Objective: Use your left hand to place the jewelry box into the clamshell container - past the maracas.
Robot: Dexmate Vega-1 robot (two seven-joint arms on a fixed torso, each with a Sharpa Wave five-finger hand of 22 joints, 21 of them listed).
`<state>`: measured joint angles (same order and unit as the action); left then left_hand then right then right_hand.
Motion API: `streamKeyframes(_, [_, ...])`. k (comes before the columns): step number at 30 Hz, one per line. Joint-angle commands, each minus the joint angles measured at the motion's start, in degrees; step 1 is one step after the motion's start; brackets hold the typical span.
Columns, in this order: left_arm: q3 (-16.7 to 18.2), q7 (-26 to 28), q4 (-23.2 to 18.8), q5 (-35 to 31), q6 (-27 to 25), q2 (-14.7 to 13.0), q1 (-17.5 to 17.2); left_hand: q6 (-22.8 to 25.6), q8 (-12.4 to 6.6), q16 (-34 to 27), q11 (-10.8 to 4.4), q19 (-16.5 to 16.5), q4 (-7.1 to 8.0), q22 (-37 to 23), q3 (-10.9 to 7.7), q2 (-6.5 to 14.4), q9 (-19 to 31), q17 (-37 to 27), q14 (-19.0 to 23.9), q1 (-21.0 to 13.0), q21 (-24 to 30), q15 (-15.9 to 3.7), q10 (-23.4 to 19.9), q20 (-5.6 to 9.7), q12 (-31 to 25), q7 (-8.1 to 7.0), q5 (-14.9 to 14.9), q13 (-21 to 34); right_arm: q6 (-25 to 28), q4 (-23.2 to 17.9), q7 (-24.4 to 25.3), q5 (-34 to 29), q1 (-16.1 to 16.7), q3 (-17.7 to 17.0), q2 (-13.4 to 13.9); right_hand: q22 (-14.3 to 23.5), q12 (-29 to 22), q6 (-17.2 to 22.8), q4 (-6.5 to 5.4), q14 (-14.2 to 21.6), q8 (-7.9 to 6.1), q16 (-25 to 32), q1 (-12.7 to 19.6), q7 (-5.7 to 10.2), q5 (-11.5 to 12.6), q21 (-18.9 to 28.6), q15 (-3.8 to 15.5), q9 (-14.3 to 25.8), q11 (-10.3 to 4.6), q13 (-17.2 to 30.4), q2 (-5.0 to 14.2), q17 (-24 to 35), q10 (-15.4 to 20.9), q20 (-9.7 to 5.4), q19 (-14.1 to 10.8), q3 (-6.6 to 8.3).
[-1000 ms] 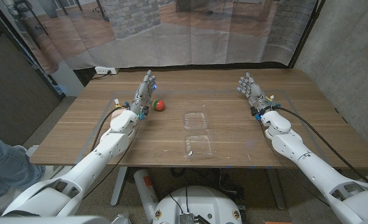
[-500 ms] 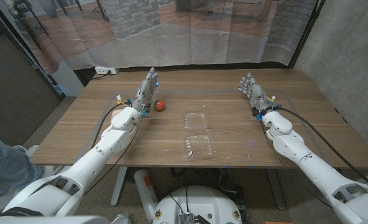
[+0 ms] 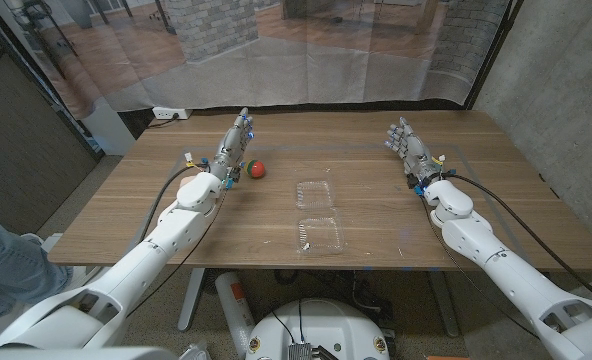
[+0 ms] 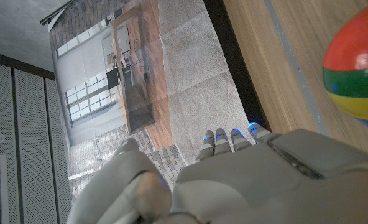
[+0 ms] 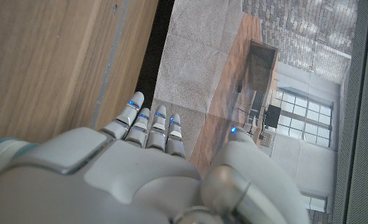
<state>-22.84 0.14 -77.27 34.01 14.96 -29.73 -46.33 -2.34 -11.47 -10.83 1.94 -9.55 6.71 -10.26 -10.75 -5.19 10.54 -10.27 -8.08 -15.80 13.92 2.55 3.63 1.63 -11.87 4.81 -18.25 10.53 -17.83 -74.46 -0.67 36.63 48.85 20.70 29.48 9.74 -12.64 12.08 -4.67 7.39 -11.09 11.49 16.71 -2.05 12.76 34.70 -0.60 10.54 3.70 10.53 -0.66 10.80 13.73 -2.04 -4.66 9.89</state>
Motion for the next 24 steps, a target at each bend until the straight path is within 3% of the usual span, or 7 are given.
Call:
streamKeyframes(1, [0.7,1.9,-4.0,-1.3,-0.5,-2.2,-2.4,0.1,-0.25,-0.2,0.11,-0.9,-0.17,-0.1,-0.06,0.3,0.1,-0.2,0.0,-0.3,-0.1,-0.06,0.0,-0.41,-0.2,0.23,-0.3,0.2,-0.7,-0.8,0.0,-0.1,0.8,-0.5,0.6,0.2,-0.1,0.4,0.35,0.5,-0.15,0.1,0.3,0.28,0.2,-0.3,-0.21,0.3,0.14,0.2,0.28,0.1,0.3,-0.55,-0.5,0.02])
streamKeyframes(24, [3.1,5.1,-9.4,-4.3,3.1,-5.3,-7.5,0.6,-0.32,-0.3,-0.11,-0.8,-0.26,-0.2,0.02,0.5,0.1,-0.2,0.5,-0.5,-0.3,-0.11,-0.4,-0.44,-0.3,0.2,-0.4,0.2,-0.8,-0.6,-0.1,0.1,1.0,-0.6,0.6,0.2,-0.1,0.3,0.46,0.5,-0.11,0.1,0.2,0.36,0.2,-1.1,-0.19,0.3,-0.01,0.2,0.37,0.1,0.4,-0.51,-0.7,-0.16])
